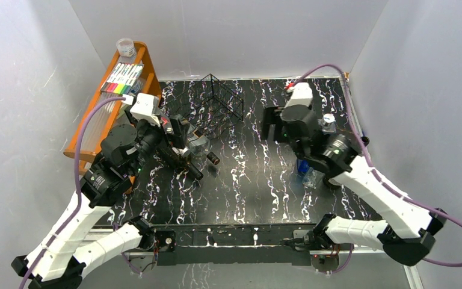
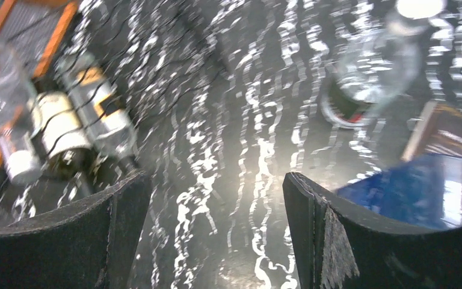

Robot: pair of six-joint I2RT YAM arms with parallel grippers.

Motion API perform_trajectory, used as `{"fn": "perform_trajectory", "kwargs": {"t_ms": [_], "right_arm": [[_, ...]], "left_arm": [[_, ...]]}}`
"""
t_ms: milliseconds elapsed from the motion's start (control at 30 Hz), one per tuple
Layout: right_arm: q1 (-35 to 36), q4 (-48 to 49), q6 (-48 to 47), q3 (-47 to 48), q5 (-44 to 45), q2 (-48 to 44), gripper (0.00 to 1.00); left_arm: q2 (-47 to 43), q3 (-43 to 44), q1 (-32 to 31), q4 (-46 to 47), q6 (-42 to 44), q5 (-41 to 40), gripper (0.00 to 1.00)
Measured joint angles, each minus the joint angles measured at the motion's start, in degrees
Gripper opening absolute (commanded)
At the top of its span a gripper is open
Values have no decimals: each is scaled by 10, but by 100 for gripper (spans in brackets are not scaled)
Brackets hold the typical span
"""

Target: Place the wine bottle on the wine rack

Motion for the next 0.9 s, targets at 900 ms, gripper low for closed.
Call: {"fn": "perform_trajectory", "kwargs": {"t_ms": [900], "right_arm": [[-104, -286, 134, 21, 229, -47, 90]], "left_arm": [[32, -38, 0, 8, -15, 19, 98]]}}
